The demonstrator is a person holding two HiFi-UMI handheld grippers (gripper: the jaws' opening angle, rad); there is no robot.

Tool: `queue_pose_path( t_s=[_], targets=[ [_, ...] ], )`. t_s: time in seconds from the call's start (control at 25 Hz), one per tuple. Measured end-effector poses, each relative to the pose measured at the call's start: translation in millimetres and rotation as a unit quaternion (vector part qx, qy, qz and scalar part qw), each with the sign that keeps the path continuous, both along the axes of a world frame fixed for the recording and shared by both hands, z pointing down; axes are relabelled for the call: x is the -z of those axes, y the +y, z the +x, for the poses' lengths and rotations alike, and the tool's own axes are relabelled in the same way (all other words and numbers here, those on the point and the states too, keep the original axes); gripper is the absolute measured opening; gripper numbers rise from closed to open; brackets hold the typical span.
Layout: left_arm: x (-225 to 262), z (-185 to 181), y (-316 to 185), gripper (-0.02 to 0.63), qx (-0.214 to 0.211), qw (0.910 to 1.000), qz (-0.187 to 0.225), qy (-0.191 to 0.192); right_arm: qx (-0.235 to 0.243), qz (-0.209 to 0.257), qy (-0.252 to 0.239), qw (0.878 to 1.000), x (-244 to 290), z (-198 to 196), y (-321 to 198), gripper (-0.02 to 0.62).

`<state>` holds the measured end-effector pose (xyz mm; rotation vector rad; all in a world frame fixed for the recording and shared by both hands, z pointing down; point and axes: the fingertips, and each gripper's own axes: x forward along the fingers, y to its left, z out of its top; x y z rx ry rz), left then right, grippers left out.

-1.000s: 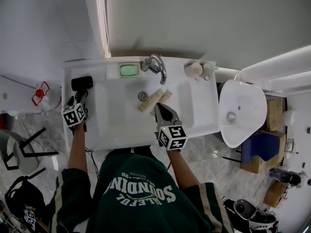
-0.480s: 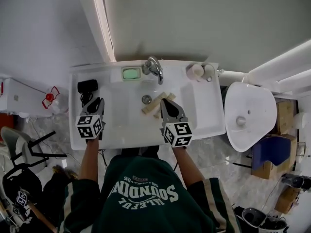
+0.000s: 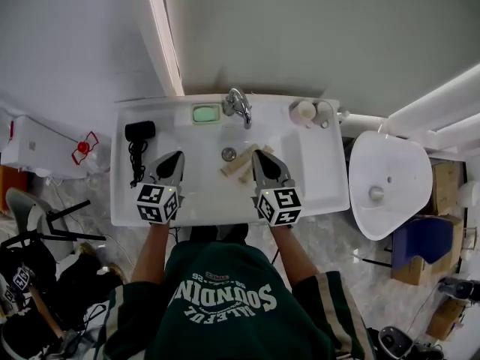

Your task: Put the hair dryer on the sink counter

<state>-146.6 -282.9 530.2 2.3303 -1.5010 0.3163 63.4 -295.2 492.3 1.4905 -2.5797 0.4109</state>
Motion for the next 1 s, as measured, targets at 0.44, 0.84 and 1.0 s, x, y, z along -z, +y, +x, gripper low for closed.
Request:
queue_pose_path(
  t_s=[0.44,0.84,1.0],
  targets=[
    [3.1,15.4,4.1,0.051,-0.012,0.9998,0.007,0.013,0.007,0.012,-0.002,1.000,6.6,2.5,4.2,0.002],
    [4.5,19.5,0.1,0.051,-0.023,0.9995,0.007,0.018,0.006,0.013,0.001,1.000,9.4,1.0,2.8,0.002],
    [2.7,19.6,-1.7,0.051,-0.023,0.9994,0.007,0.025,0.005,0.012,0.000,1.000,7.3,0.7,1.3,0.002]
  ],
)
